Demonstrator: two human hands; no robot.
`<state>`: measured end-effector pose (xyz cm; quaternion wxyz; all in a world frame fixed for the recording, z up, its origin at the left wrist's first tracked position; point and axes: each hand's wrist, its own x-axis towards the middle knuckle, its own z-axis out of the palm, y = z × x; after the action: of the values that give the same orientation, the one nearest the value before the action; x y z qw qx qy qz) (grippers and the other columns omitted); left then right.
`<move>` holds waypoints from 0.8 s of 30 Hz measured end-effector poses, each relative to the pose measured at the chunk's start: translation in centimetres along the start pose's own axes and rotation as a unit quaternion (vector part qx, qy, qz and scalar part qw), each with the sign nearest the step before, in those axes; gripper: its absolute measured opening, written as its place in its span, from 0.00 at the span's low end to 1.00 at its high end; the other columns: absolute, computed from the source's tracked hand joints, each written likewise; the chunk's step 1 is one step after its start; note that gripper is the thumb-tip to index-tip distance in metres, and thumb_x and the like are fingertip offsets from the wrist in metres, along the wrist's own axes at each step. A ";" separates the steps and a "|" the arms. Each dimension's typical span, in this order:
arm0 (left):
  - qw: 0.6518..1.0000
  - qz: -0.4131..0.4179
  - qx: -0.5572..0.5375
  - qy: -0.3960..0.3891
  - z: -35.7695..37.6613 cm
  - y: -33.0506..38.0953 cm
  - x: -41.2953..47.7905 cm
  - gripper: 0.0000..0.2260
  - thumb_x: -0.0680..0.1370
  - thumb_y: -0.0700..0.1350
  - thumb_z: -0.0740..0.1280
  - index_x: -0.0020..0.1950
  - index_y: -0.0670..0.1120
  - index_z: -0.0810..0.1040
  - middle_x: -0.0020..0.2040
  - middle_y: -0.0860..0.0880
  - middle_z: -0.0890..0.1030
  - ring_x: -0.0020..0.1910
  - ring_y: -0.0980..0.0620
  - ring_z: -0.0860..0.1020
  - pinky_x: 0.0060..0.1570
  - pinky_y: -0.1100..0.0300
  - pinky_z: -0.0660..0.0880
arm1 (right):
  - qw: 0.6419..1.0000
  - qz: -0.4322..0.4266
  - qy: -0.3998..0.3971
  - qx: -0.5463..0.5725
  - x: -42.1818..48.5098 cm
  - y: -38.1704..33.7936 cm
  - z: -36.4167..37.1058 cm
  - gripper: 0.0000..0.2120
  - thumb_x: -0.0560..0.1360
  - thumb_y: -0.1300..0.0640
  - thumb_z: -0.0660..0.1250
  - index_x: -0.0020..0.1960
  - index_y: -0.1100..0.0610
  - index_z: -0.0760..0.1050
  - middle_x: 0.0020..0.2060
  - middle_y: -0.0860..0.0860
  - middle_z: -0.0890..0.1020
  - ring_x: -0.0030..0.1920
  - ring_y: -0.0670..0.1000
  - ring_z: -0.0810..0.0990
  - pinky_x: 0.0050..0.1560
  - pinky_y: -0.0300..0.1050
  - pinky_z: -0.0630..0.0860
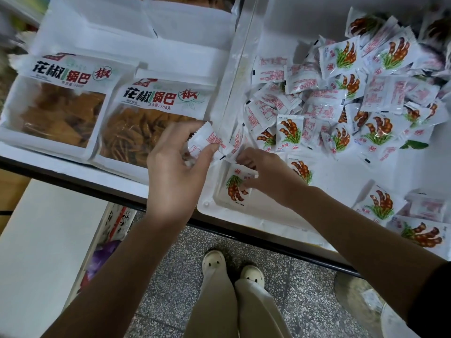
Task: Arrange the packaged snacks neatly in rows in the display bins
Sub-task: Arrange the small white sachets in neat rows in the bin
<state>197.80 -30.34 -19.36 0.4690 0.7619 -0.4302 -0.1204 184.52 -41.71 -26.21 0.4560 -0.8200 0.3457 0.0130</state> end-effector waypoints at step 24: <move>0.999 0.027 0.023 -0.023 0.6 0.7 -0.4 0.10 0.74 0.38 0.72 0.55 0.42 0.79 0.47 0.51 0.78 0.43 0.57 0.74 0.41 0.68 0.71 | 0.993 0.014 0.098 -0.062 2.0 -0.8 -1.6 0.17 0.76 0.41 0.59 0.58 0.51 0.67 0.49 0.53 0.75 0.48 0.53 0.75 0.48 0.51 0.77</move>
<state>196.80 -30.53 -19.23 0.4447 0.7576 -0.4638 -0.1150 186.03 -43.75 -25.31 0.3686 -0.8389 0.3985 -0.0395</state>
